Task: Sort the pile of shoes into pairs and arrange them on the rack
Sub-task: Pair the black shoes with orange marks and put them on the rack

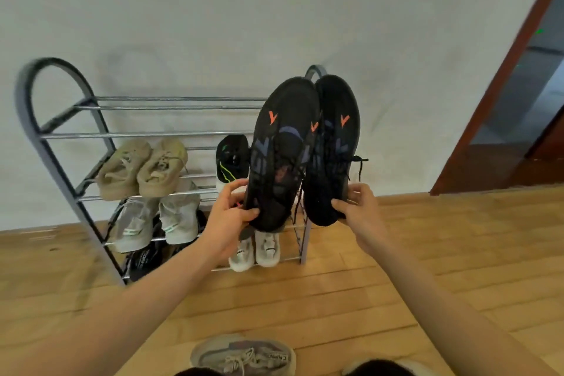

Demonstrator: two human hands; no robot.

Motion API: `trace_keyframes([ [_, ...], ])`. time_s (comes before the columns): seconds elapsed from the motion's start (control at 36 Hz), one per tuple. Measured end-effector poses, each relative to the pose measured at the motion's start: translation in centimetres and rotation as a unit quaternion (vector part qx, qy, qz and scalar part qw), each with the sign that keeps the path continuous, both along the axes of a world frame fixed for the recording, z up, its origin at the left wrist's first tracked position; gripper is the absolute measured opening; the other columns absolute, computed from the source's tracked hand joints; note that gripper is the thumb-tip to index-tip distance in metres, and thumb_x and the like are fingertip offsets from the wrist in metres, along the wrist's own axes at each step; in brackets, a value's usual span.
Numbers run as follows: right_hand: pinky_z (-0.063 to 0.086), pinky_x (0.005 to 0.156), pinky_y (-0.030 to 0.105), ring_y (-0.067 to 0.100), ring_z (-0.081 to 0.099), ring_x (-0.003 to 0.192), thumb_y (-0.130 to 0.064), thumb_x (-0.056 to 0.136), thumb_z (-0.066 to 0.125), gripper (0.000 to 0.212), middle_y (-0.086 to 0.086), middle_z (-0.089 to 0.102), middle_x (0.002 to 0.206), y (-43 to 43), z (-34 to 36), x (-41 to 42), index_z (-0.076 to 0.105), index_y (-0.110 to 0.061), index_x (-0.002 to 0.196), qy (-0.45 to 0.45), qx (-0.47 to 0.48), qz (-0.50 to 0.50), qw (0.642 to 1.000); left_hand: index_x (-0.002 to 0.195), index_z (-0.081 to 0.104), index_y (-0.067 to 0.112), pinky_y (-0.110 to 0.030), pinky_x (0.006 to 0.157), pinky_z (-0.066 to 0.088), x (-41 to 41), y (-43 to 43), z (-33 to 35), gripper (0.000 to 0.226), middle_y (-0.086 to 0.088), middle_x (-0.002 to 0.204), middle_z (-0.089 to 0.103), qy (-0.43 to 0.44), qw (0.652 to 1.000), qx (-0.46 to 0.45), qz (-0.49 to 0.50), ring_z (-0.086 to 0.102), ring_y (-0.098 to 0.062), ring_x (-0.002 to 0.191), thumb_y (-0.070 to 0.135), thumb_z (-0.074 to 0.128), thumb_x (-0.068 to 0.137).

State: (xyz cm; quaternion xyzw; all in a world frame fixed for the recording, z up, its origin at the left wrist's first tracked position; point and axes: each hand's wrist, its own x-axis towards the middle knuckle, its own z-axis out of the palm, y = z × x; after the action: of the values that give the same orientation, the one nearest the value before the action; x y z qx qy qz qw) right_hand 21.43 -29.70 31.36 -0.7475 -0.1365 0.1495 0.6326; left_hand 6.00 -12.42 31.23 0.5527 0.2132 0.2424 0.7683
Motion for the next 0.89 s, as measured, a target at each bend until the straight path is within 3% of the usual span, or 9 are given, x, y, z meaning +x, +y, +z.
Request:
trace_keyframes([
  [0.19,0.051,0.093,0.049,0.026,0.059,0.106,-0.012,0.086,0.065,0.029,0.005,0.057,0.111,5.8,4.6,-0.6,0.046,-0.015,0.107,-0.058,-0.083,0.054,0.993,0.106,0.053,0.024,-0.033,0.064,0.052,-1.1,3.4,2.8,0.052,-0.006,0.105,0.059,-0.029,0.996,-0.010,0.083,0.062,-0.022,0.095,-0.022,0.049,0.082],
  [0.33,0.051,0.093,0.049,0.028,0.059,0.109,-0.012,0.085,0.064,0.035,0.006,0.060,0.110,10.7,7.8,-1.4,0.054,-0.007,0.119,-0.091,-0.117,0.079,0.986,0.118,0.049,0.015,-0.037,0.074,0.053,-2.1,7.1,4.8,0.050,-0.006,0.103,0.060,-0.049,0.989,-0.012,0.136,0.061,-0.023,0.096,-0.021,0.047,0.083],
  [0.47,0.055,0.087,0.047,0.028,0.060,0.106,-0.014,0.088,0.060,0.040,0.010,0.060,0.118,15.7,9.8,-2.6,0.052,-0.008,0.128,-0.105,-0.118,0.118,0.980,0.128,0.047,0.009,-0.039,0.084,0.053,-3.5,11.0,6.8,0.049,-0.011,0.112,0.062,-0.043,0.981,0.009,0.190,0.060,-0.026,0.103,-0.016,0.048,0.086],
  [0.58,0.059,0.078,0.043,0.031,0.059,0.107,-0.012,0.092,0.055,0.038,0.009,0.057,0.119,20.0,11.6,-3.6,0.054,-0.011,0.130,-0.073,-0.105,0.161,0.979,0.132,0.046,0.008,-0.042,0.087,0.052,-4.5,14.3,8.7,0.048,-0.015,0.117,0.061,-0.013,0.975,0.013,0.223,0.063,-0.026,0.097,-0.011,0.049,0.088],
  [0.67,0.060,0.075,0.043,0.031,0.064,0.097,-0.014,0.089,0.060,0.032,0.011,0.061,0.118,22.9,12.5,-3.8,0.059,-0.008,0.121,-0.022,-0.088,0.179,0.980,0.119,0.054,0.009,-0.036,0.078,0.053,-5.7,16.6,9.9,0.033,-0.010,0.107,0.062,0.014,0.973,0.020,0.228,0.061,-0.018,0.088,-0.007,0.047,0.091],
  [0.72,0.060,0.076,0.045,0.032,0.068,0.089,-0.014,0.088,0.062,0.028,0.015,0.065,0.109,24.6,12.9,-4.1,0.060,-0.004,0.113,-0.003,-0.083,0.190,0.978,0.111,0.058,0.010,-0.030,0.069,0.051,-6.4,18.4,10.5,0.027,-0.010,0.108,0.062,0.038,0.972,0.026,0.232,0.060,-0.019,0.093,-0.005,0.046,0.092],
  [0.81,0.059,0.079,0.048,0.034,0.070,0.087,-0.015,0.088,0.061,0.029,0.017,0.068,0.093,26.7,13.2,-4.7,0.058,0.000,0.114,0.017,-0.089,0.214,0.973,0.118,0.057,0.005,-0.035,0.080,0.051,-7.6,21.1,11.2,0.031,-0.012,0.113,0.060,0.073,0.964,0.025,0.254,0.057,-0.025,0.104,-0.004,0.047,0.091],
  [0.89,0.056,0.084,0.051,0.038,0.068,0.097,-0.011,0.089,0.058,0.033,0.014,0.065,0.081,28.5,13.4,-5.4,0.052,0.004,0.118,0.048,-0.079,0.245,0.965,0.097,0.058,0.003,-0.042,0.090,0.049,-8.5,22.9,11.6,0.017,-0.016,0.112,0.058,0.101,0.960,0.010,0.260,0.057,-0.029,0.102,-0.007,0.048,0.089],
])
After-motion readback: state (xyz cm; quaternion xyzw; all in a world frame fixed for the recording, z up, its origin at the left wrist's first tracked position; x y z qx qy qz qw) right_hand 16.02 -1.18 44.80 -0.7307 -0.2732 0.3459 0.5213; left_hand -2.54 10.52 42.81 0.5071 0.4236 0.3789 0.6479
